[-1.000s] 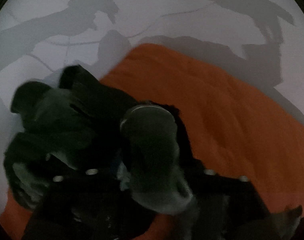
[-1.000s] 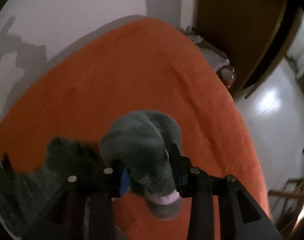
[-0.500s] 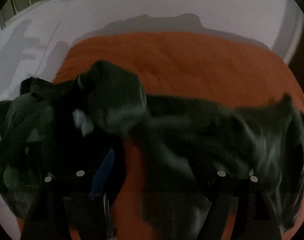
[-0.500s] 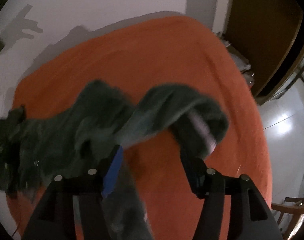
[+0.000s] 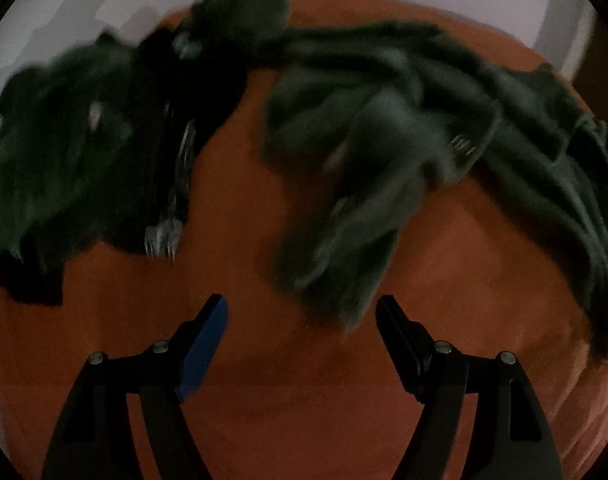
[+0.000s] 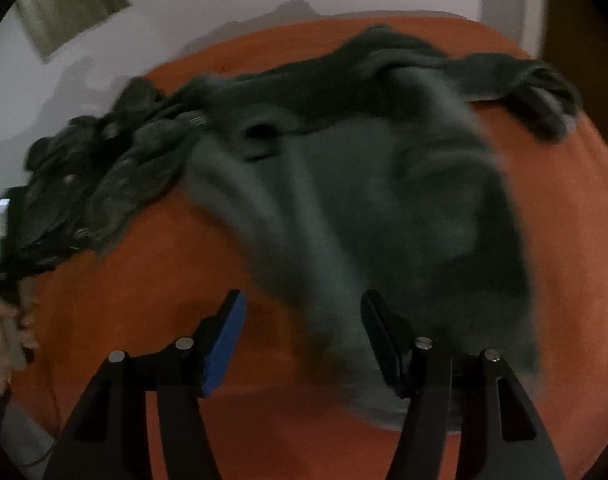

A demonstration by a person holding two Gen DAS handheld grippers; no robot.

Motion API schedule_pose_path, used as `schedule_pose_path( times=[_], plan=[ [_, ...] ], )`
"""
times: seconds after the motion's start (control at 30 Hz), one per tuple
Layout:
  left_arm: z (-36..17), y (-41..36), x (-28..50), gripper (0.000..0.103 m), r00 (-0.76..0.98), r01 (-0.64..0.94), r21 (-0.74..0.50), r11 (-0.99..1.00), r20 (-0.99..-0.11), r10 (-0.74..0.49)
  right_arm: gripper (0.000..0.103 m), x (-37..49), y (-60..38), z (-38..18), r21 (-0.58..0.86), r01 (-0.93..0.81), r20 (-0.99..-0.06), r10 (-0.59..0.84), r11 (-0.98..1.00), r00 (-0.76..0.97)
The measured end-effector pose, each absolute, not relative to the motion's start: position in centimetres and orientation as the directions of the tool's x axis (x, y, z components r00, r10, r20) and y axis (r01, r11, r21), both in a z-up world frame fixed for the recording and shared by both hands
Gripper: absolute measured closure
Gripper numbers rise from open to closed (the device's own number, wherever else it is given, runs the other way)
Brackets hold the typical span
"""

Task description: Fold clothes

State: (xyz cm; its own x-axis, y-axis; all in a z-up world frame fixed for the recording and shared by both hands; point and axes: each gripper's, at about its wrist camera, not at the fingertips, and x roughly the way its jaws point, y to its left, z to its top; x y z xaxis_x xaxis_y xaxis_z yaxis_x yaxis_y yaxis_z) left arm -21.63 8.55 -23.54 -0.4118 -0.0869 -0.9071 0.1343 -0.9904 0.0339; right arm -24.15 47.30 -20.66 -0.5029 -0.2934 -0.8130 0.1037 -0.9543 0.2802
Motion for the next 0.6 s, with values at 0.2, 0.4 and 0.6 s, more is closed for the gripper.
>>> schedule_pose_path(
  times=[0.2,0.4,0.6],
  plan=[
    [-25.9,8.4,-21.0,0.026,-0.441,0.156,0.012,-0.988,-0.894,-0.080,0.074,-26.0,40.7,-24.3,0.172,0.221,-0.849,-0.258,-0.960,-0.462],
    [-25.6,9.2,-20.9,0.070,-0.500,0.119,0.029,-0.992,-0.862,-0.085,0.074,-29.2,40.1,-27.4,0.040,0.174,-0.890,-0.114,-0.984,-0.441],
    [-23.0,9.0,-20.5,0.102,-0.551,0.151,0.013,-0.988,-0.829,-0.095,0.102,-31.4,42.0,-28.5,0.061,0.083,-0.890,-0.092,-0.995,-0.447]
  ],
)
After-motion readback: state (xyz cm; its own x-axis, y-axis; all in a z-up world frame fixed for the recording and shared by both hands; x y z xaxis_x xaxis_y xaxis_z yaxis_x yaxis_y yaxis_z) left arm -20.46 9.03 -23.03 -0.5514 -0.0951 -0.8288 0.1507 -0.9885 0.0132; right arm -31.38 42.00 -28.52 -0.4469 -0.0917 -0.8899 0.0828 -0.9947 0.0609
